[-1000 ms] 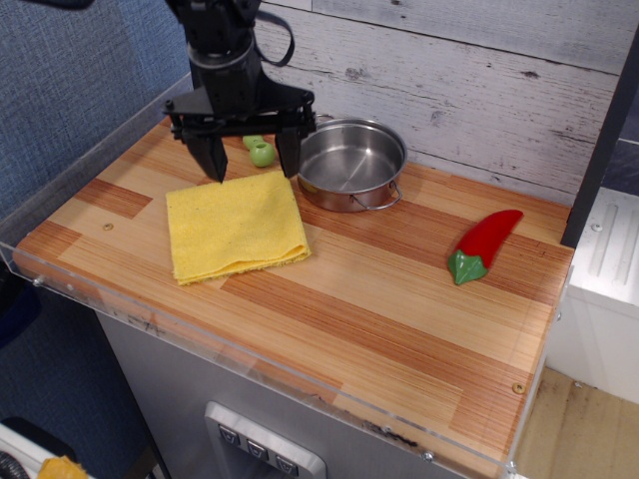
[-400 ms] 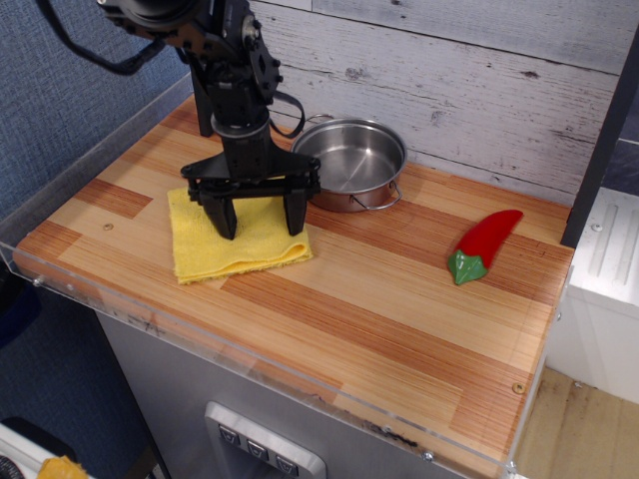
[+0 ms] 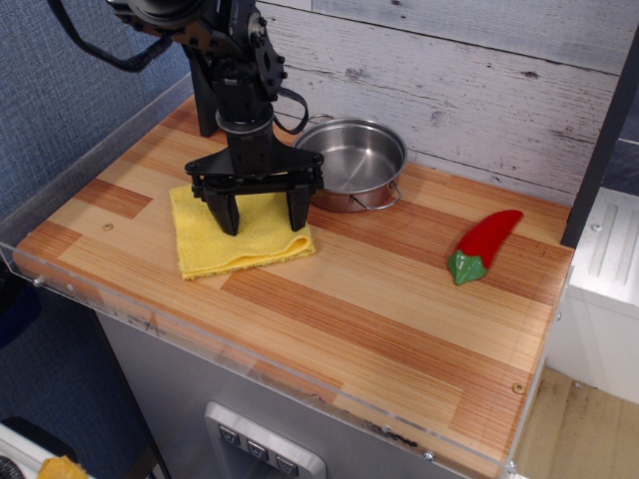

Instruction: Move the towel to bottom right of table

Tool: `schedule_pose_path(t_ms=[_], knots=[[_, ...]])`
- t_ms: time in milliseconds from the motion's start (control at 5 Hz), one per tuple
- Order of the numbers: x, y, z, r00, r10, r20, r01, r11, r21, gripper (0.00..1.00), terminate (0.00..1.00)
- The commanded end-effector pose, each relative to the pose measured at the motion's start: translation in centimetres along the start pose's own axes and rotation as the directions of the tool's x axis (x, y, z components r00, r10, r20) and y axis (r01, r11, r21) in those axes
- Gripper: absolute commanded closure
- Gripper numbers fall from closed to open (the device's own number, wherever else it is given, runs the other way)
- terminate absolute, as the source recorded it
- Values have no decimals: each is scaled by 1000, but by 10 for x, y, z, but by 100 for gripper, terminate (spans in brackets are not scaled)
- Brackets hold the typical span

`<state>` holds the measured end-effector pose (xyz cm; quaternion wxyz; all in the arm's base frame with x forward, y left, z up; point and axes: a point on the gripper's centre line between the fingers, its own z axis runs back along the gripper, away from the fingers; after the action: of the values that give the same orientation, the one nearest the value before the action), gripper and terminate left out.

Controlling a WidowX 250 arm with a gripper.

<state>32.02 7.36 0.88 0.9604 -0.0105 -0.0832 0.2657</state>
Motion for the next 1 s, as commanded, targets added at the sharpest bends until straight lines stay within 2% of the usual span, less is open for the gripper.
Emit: schedule_pose_path(t_ms=[0,400,600,800], knots=[[-30,-14,3,997,-72,-28,71,997,-28,0,0],[-64,-46,-4,992,-109,-69,105,992,-69,0,0],[-81,-79,-3,986,-147,-76,137,984,-115,0,0],[-100,-105,-4,976,-204,-82,194,973,-122,0,0]])
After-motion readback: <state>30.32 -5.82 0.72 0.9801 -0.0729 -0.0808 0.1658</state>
